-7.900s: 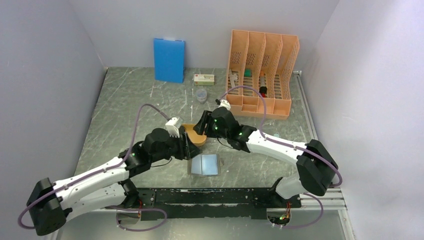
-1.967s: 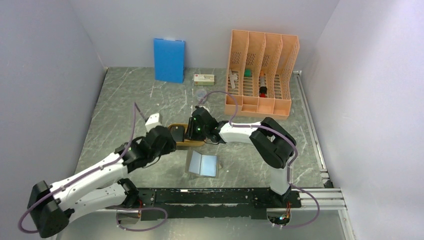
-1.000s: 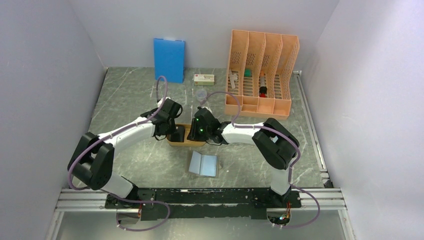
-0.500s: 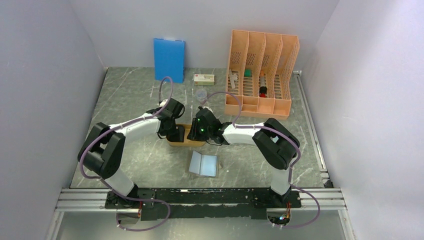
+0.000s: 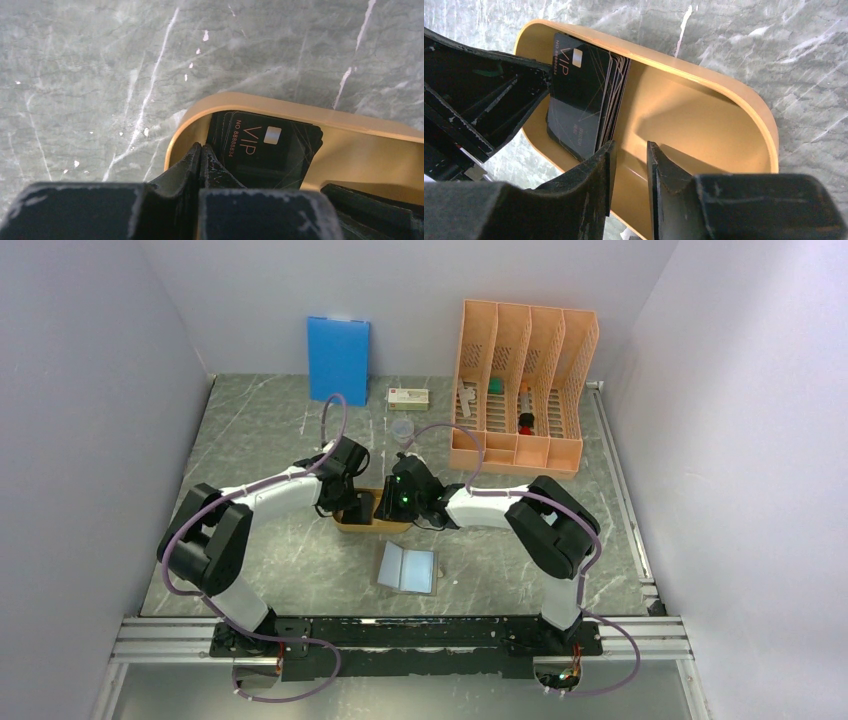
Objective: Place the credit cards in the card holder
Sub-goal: Adjust the credit card in the storage box.
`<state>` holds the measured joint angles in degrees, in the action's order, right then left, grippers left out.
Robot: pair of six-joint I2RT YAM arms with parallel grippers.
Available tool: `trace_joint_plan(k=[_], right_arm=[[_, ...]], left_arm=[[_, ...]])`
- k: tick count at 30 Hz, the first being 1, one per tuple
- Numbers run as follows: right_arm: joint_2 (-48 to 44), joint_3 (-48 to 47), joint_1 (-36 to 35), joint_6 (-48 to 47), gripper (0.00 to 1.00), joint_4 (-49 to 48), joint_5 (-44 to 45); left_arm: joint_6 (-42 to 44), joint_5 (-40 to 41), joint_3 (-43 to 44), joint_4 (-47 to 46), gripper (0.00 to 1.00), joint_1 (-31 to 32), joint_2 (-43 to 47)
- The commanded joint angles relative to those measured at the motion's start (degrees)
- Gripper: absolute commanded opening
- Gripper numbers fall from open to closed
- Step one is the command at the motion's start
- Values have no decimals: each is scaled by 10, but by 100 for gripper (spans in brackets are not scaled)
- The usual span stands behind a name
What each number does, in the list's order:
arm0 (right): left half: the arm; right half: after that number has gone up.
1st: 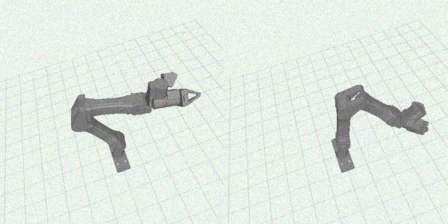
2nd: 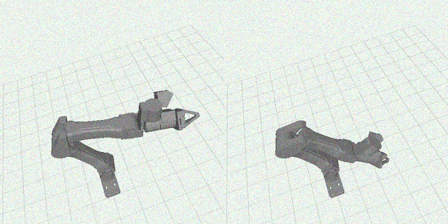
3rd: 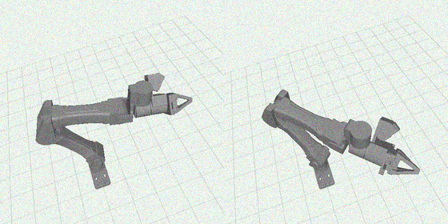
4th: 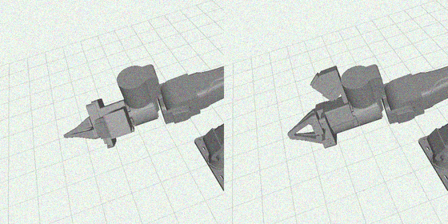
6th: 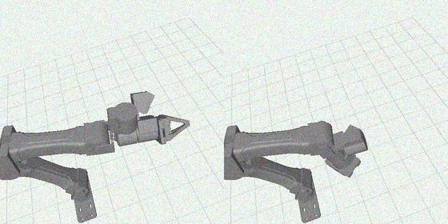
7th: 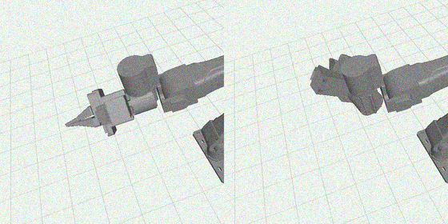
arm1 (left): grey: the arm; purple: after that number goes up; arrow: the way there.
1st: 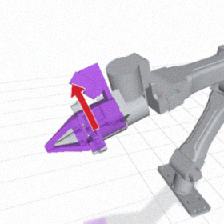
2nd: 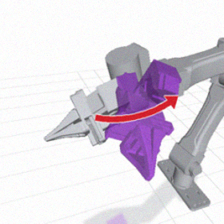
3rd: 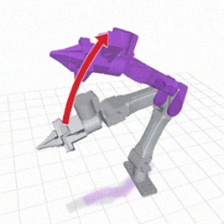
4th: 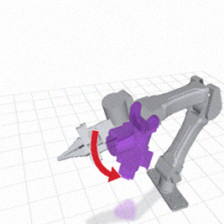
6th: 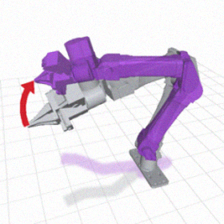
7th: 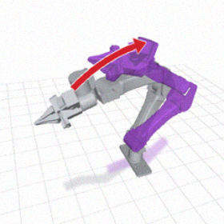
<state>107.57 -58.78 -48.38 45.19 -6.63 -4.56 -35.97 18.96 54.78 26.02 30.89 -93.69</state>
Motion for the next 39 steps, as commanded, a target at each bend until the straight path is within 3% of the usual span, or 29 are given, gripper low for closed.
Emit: trace_joint_plan(k=[1, 6, 14, 27, 34, 39], right_arm=[[4, -5, 5, 1, 33, -8, -4], [2, -4, 6, 0, 33, -3, 0], [-40, 13, 13, 6, 36, 12, 17], [4, -37, 5, 5, 74, 11, -20], [44, -60, 2, 0, 72, 26, -24], [61, -57, 2, -3, 61, 35, -29]], left_arm=[[12, -37, -7, -30, 5, -3, 10], [10, -39, -10, -30, 5, -3, 15], [-13, 25, -6, 4, 5, -4, 57], [-13, 6, -4, 8, 5, -4, 91], [-15, 4, -12, 4, 5, -6, 76], [-18, 0, -16, 2, 5, -8, 70]])
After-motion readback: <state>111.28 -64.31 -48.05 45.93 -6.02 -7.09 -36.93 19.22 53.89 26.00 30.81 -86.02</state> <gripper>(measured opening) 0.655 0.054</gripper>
